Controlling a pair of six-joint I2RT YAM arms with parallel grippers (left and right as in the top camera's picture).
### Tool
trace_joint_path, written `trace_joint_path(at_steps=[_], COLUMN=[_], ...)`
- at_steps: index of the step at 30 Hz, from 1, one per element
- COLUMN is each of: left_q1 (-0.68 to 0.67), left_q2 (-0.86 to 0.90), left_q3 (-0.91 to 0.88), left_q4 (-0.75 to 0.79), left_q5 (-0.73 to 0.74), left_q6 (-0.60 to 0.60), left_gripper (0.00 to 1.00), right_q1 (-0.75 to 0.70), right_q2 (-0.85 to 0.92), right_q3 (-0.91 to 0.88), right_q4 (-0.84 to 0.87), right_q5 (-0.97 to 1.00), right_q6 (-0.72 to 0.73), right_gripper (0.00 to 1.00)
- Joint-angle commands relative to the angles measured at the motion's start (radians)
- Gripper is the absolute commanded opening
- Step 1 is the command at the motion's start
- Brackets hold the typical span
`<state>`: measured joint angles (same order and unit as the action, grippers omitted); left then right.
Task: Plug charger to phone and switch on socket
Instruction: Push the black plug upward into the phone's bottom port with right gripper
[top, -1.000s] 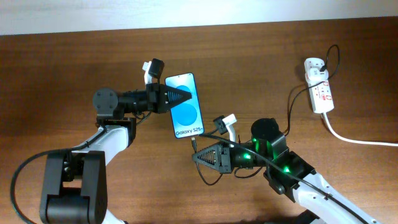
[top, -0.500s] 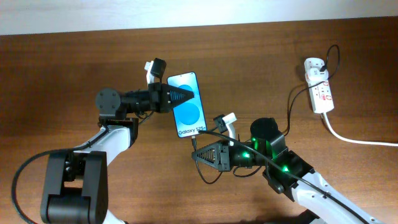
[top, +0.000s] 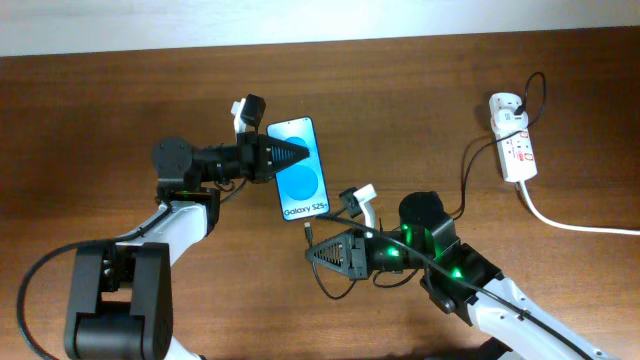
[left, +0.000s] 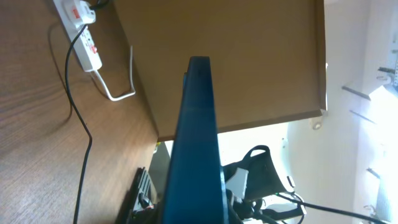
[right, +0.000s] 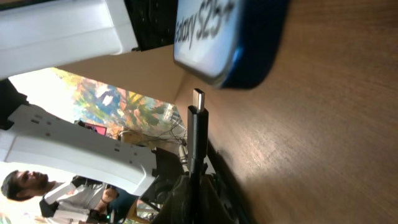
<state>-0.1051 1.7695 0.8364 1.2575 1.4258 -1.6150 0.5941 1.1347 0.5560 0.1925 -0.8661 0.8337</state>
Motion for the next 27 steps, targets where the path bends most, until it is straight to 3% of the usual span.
trace_joint_path(at_steps=[1,10,27], left_q1=[0.003,0.003,0.001], left_q2=[-0.002,-0.002,-0.002], left_q3=[0.024,0.024,0.024], left_q4=[-0.021,-0.021,-0.021], left_q5=[-0.008,0.028,0.038], left_q6=[0.018,0.077,0.075], left_gripper=[0.00,0.00,0.00], right_q1=[0.014,0.014,0.014], right_q2=[0.005,0.005,0.005], right_q3=[0.011,0.011,0.011], right_q4=[0.006,0.006,0.006], right_q5=[-0.011,0.014,0.068], right_q6=[-0.014,-0.017,-0.012], right_gripper=[0.04,0.04,0.04])
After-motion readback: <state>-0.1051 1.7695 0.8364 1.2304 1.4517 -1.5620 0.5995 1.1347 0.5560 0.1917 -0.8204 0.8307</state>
